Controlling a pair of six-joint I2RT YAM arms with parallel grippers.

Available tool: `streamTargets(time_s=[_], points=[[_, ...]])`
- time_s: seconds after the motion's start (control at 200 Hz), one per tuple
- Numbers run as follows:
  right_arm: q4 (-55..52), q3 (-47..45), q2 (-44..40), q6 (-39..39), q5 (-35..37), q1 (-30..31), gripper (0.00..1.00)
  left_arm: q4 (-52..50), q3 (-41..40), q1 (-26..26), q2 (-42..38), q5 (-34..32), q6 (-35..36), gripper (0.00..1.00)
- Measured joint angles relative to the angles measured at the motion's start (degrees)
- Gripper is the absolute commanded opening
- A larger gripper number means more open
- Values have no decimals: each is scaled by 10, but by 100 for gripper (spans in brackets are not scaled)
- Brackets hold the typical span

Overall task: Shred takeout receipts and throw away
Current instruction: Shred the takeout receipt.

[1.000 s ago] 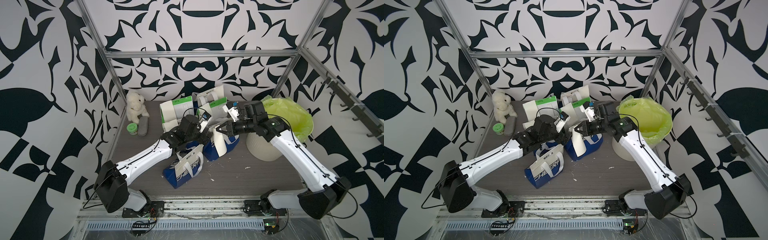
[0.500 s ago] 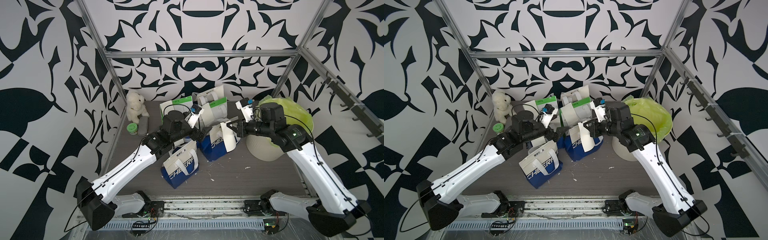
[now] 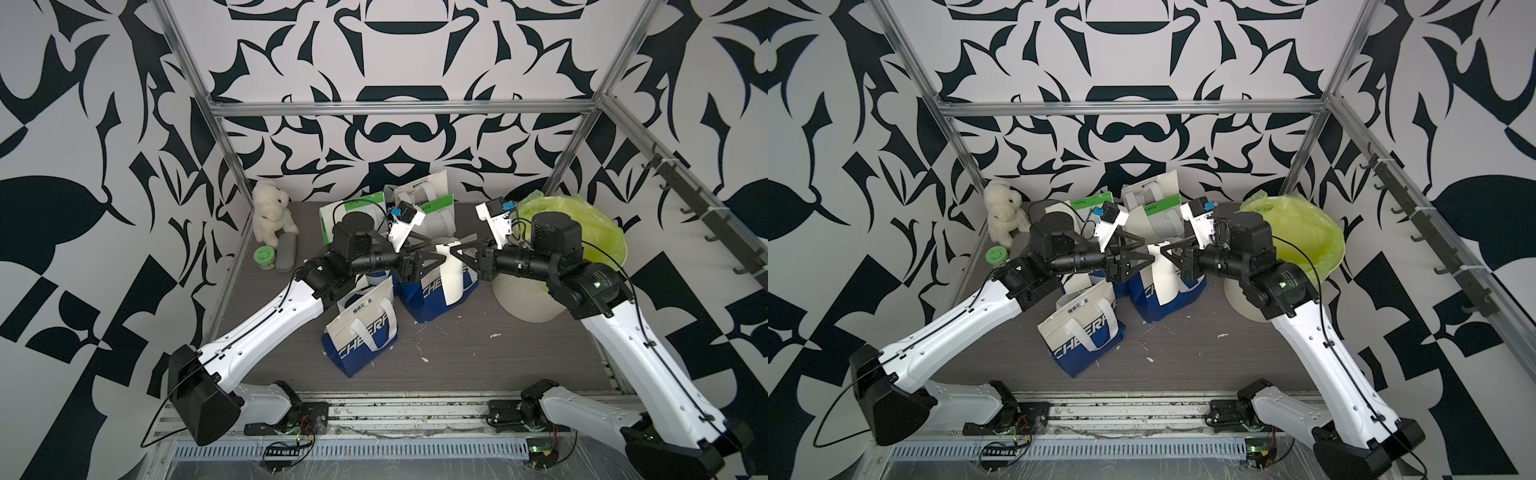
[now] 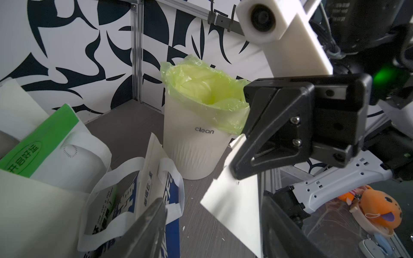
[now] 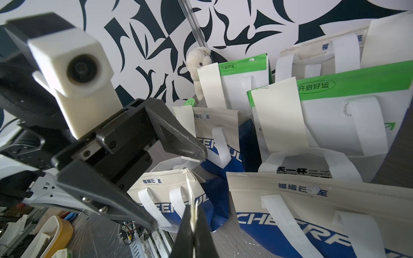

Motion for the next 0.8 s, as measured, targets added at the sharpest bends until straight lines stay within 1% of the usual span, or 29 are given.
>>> streamTargets(time_s=[0.25,0.43,0.54,0.575,0.62,0.68,0.695,0.715,0.725,0.745,0.755,0.76,0.775,0.78,0.8], points=[[10,-3,-2,6,-8,0,0,23,0,0,4,35,-28,47],[12,-3,-1,10,-11,0,0,27,1,0,5,49,-34,30],[14,-3,0,12,-14,0,0,23,12,0,16,56,-39,28],[14,-3,0,12,-15,0,0,23,15,0,19,58,-40,26],[14,-3,1,13,-16,0,0,23,17,0,22,59,-41,19],[14,-3,2,14,-17,0,0,21,17,0,24,60,-47,4],[14,-3,2,14,-17,0,0,22,18,0,24,60,-39,1],[14,-3,2,14,-18,0,0,21,18,0,24,60,-47,0],[14,-3,2,14,-18,0,0,21,18,0,25,59,-43,0],[14,-3,2,14,-18,0,7,21,18,0,25,61,-45,0],[14,-3,2,14,-19,0,8,21,18,0,25,60,-43,0],[14,-3,3,15,-19,0,11,21,18,0,25,60,-43,0],[14,-3,3,16,-19,0,13,21,18,0,25,60,-44,0],[14,-3,3,16,-19,0,17,21,18,0,25,60,-45,0],[14,-3,3,16,-19,0,20,21,18,0,25,59,-44,0]])
